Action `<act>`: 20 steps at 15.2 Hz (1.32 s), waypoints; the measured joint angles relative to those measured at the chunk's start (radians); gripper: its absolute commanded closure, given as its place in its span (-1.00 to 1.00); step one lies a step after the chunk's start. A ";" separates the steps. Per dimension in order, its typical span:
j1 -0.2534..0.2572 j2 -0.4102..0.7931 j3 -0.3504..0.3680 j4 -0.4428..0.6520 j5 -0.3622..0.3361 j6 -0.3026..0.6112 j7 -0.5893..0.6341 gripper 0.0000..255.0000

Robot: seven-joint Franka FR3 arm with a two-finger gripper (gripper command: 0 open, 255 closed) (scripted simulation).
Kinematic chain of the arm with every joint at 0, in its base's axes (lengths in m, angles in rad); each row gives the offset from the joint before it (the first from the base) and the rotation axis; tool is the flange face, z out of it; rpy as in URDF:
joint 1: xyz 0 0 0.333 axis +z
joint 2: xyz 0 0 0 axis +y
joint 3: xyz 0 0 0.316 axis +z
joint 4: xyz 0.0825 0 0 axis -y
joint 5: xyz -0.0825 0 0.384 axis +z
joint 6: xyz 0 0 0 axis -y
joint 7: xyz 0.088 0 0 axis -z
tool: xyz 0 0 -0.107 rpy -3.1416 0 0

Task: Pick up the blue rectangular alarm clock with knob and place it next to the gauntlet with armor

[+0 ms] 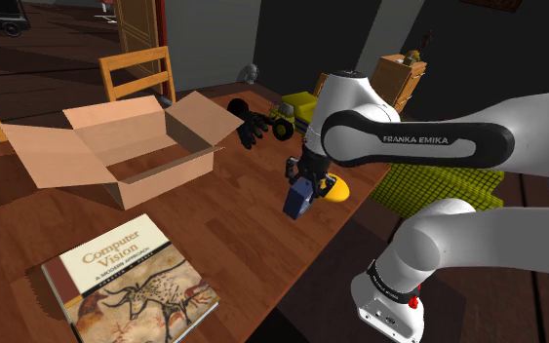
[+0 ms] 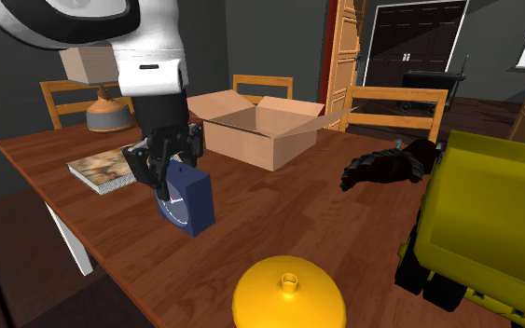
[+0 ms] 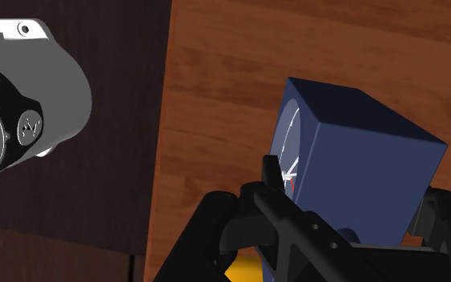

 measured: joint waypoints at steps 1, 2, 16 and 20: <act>0.000 -0.009 -0.006 0.008 -0.004 -0.018 -0.001 1.00; -0.004 -0.012 -0.013 0.020 -0.011 -0.032 -0.003 1.00; -0.019 -0.053 -0.067 0.179 -0.059 -0.231 0.007 1.00; -0.025 -0.053 -0.082 0.233 -0.073 -0.285 0.009 1.00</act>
